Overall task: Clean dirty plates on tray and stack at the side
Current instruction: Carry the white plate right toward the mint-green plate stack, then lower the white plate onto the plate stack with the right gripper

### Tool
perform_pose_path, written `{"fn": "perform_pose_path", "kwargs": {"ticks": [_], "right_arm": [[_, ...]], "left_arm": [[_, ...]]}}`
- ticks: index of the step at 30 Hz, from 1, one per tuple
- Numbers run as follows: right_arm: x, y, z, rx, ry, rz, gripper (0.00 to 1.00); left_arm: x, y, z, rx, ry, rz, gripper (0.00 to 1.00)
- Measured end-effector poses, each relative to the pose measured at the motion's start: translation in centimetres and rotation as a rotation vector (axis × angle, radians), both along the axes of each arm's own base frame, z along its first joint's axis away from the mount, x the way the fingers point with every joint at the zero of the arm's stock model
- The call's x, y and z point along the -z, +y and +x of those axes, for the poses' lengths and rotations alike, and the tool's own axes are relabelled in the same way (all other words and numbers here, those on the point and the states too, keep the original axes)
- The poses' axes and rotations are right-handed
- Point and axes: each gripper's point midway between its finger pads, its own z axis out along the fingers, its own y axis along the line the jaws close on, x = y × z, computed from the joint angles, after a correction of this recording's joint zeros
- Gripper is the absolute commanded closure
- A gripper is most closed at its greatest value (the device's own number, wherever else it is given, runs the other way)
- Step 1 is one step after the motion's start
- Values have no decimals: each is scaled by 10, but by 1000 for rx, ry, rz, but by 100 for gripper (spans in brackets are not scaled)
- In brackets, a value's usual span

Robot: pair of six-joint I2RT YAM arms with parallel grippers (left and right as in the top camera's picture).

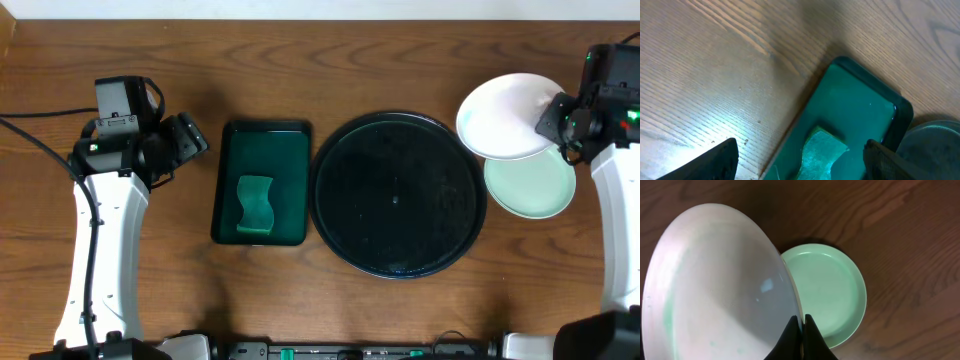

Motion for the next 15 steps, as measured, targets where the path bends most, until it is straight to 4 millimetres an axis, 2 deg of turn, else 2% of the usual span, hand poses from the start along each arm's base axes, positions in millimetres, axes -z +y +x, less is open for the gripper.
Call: {"fn": "perform_pose_path", "kwargs": {"ticks": [15], "right_arm": [[51,-1,8,1,143,26,99]], "left_arm": [[0,0,0,0,0,0,20]]}}
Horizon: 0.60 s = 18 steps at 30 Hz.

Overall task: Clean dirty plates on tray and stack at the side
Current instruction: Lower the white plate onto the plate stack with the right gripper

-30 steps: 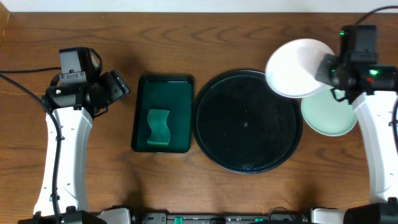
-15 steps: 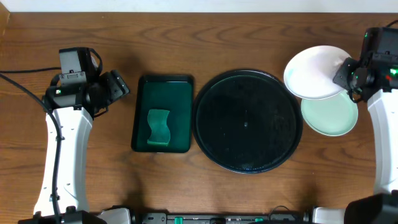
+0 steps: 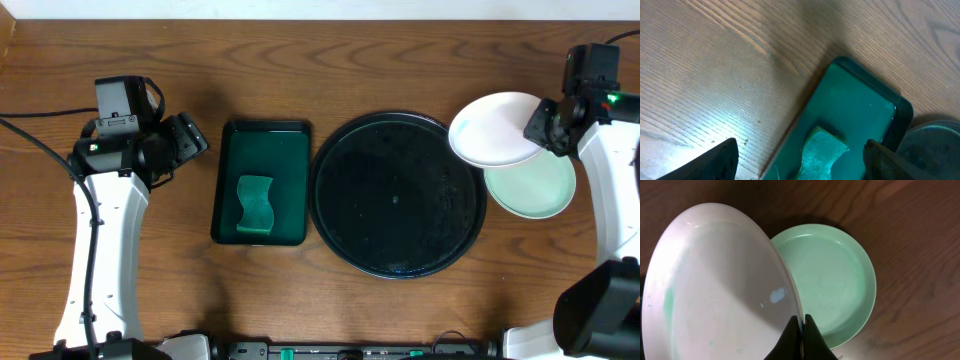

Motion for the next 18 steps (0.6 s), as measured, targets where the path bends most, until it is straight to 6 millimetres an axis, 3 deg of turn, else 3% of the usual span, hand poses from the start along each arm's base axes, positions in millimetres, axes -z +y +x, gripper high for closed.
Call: {"fn": "perform_pose_path", "kwargs": {"ticks": [18], "right_arm": [[8,0,1,0,22,4,99]], "left_arm": [[0,0,0,0,0,0,20]]}}
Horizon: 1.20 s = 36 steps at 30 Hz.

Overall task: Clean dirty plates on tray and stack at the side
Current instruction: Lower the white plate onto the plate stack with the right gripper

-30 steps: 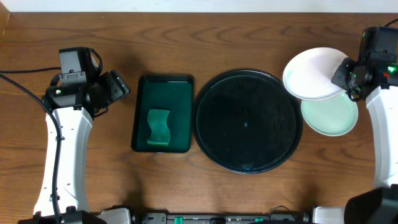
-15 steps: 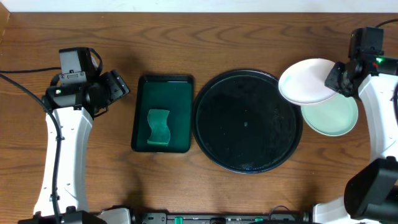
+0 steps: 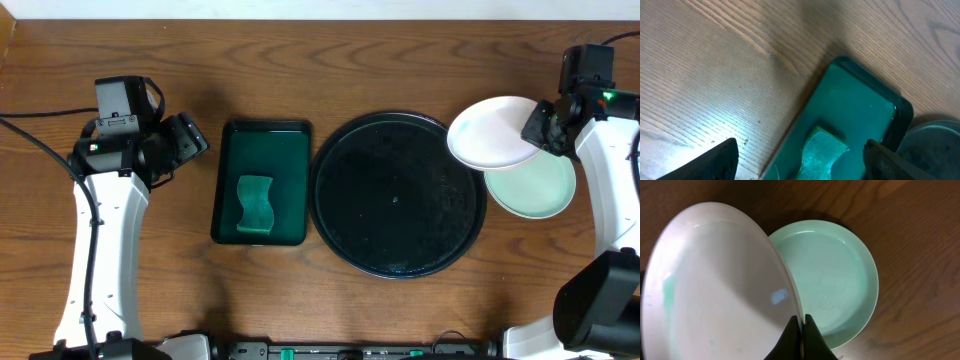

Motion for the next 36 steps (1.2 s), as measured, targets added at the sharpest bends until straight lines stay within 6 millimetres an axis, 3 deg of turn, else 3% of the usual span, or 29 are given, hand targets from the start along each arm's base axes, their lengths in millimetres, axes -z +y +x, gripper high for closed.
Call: {"fn": "perform_pose_path", "kwargs": {"ticks": [8,11,14,18,23,29,36], "right_arm": [[-1,-7,-1,19,4,-36,98],[-3,-14,-4,56,4,-62,98],[-3,-34,-11,139,5,-84,98],[13,-65,-29,282,16,-80,98],[43,-87,-50,399,26,-64,99],[71,-81,-57,423,24,3,99],[85,-72,-65,424,52,42,99]], "left_arm": [[0,0,0,0,0,0,20],[0,0,0,0,0,0,20],[0,0,0,0,0,0,20],[0,0,0,0,0,0,20],[0,0,0,0,0,0,20],[0,0,0,0,0,0,20],[0,0,0,0,0,0,20]]}}
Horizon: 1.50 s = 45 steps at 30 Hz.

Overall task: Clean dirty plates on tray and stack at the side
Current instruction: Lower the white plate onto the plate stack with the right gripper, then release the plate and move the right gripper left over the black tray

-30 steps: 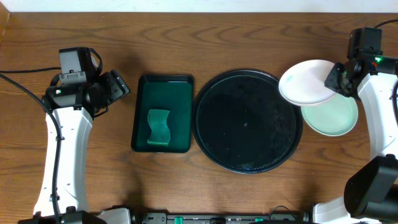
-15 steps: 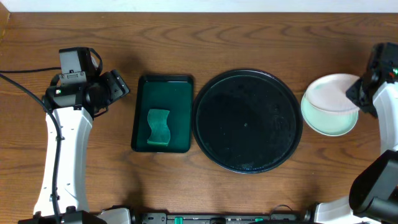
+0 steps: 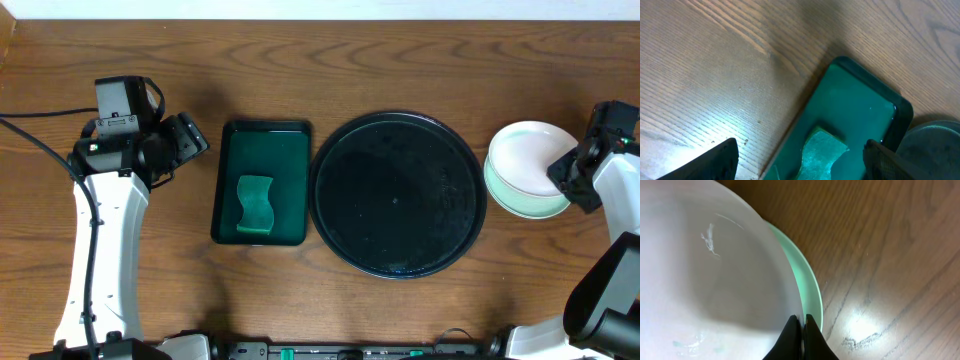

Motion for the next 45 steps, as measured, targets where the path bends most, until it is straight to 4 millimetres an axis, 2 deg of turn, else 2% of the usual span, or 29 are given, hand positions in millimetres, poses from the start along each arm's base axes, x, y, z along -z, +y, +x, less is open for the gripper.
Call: {"fn": "perform_pose_path", "kwargs": {"ticks": [7,10,11,12,13,15,16,19,22,26,29,33,37,42,45], "right_arm": [[16,9,-21,2,74,32,99],[16,9,-22,2,77,33,98],[16,9,-22,2,76,33,91],[16,9,-22,2,76,33,80],[16,9,-22,2,77,33,60],[16,11,-21,2,70,43,49],[17,12,-19,-4,64,49,40],[18,20,-11,-58,36,96,35],[18,34,-8,-117,29,156,35],[9,76,16,-281,-25,256,35],[3,120,32,-432,-50,299,36],[1,180,37,-615,-48,332,36],[-1,228,37,-758,-49,338,35],[-1,283,24,-931,-24,332,35],[-1,302,17,-995,-15,330,35]], "left_arm": [[0,0,0,0,0,0,20],[0,0,0,0,0,0,20],[0,0,0,0,0,0,20],[0,0,0,0,0,0,20],[0,0,0,0,0,0,20],[0,0,0,0,0,0,20],[0,0,0,0,0,0,20],[0,0,0,0,0,0,20],[0,0,0,0,0,0,20],[0,0,0,0,0,0,20],[0,0,0,0,0,0,20],[0,0,0,0,0,0,20],[0,0,0,0,0,0,20],[0,0,0,0,0,0,20],[0,0,0,0,0,0,20]]}}
